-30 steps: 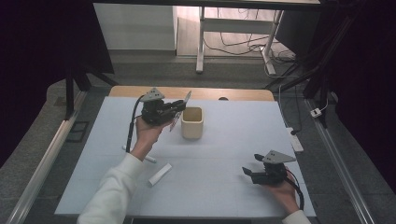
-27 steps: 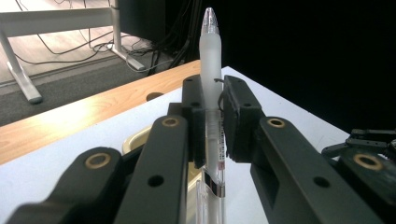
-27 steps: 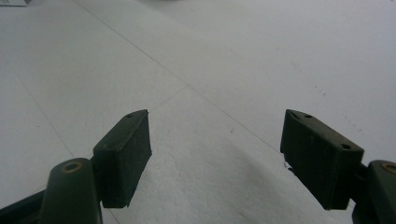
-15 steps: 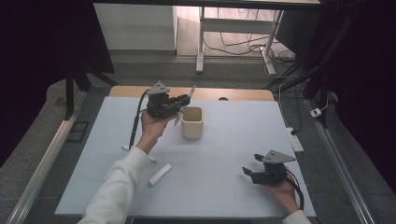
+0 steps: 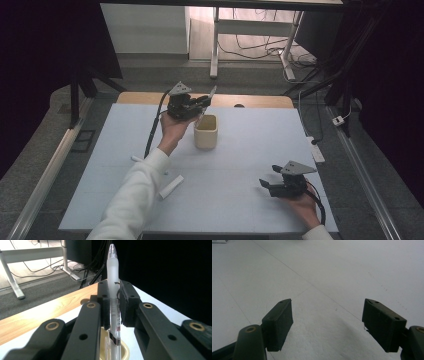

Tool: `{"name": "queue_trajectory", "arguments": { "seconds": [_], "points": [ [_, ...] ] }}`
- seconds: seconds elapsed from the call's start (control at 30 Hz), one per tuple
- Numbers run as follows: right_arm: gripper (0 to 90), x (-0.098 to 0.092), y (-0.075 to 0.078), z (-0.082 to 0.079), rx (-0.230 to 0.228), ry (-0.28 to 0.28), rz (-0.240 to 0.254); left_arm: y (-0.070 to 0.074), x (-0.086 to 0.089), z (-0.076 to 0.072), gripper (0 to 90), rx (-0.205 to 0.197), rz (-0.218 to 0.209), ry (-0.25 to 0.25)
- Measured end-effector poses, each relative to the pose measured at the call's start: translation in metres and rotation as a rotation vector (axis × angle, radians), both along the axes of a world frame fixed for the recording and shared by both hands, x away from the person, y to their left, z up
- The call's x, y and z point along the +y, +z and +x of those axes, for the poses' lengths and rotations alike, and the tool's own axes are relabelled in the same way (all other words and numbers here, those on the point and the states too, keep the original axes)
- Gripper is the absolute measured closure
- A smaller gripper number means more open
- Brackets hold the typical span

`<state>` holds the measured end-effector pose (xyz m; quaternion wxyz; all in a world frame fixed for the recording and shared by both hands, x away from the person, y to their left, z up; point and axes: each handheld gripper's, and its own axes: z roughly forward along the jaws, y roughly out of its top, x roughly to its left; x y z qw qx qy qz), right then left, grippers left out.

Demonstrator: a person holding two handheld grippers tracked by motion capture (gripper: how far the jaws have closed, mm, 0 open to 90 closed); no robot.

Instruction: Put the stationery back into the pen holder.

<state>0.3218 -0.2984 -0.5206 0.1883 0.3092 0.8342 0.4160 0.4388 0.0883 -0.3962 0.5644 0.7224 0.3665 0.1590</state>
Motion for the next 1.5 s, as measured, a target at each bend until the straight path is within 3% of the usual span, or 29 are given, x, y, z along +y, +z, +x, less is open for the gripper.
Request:
{"name": "queue_trajectory", "arguments": {
  "seconds": [0.33, 0.47, 0.83, 1.17, 1.2, 1.37, 1.5],
  "points": [
    [23.8, 0.000, -0.001, 0.001, 0.001, 0.001, -0.005, -0.008, -0.007, 0.009, 78.6, 0.001, -0.012, 0.018],
    [23.8, 0.000, -0.001, 0.001, 0.004, 0.000, -0.004, -0.010, -0.008, 0.014, 78.5, 0.011, -0.051, 0.020],
    [23.8, 0.000, -0.002, 0.002, 0.008, 0.000, 0.000, -0.021, -0.021, 0.027, 78.3, 0.011, -0.021, 0.029],
    [23.8, -0.001, -0.002, 0.002, 0.010, -0.007, -0.006, -0.023, -0.023, 0.028, 77.3, 0.010, -0.006, 0.022],
    [23.8, -0.001, -0.002, 0.002, 0.009, -0.006, -0.007, -0.023, -0.022, 0.028, 76.3, 0.009, -0.004, 0.018],
    [23.8, -0.001, -0.002, 0.002, 0.007, -0.004, -0.006, -0.020, -0.018, 0.024, 51.4, 0.005, 0.030, 0.016],
    [23.8, 0.000, -0.002, 0.002, 0.008, -0.002, -0.004, -0.018, -0.015, 0.017, 44.8, 0.001, 0.066, 0.001]
  ]
}}
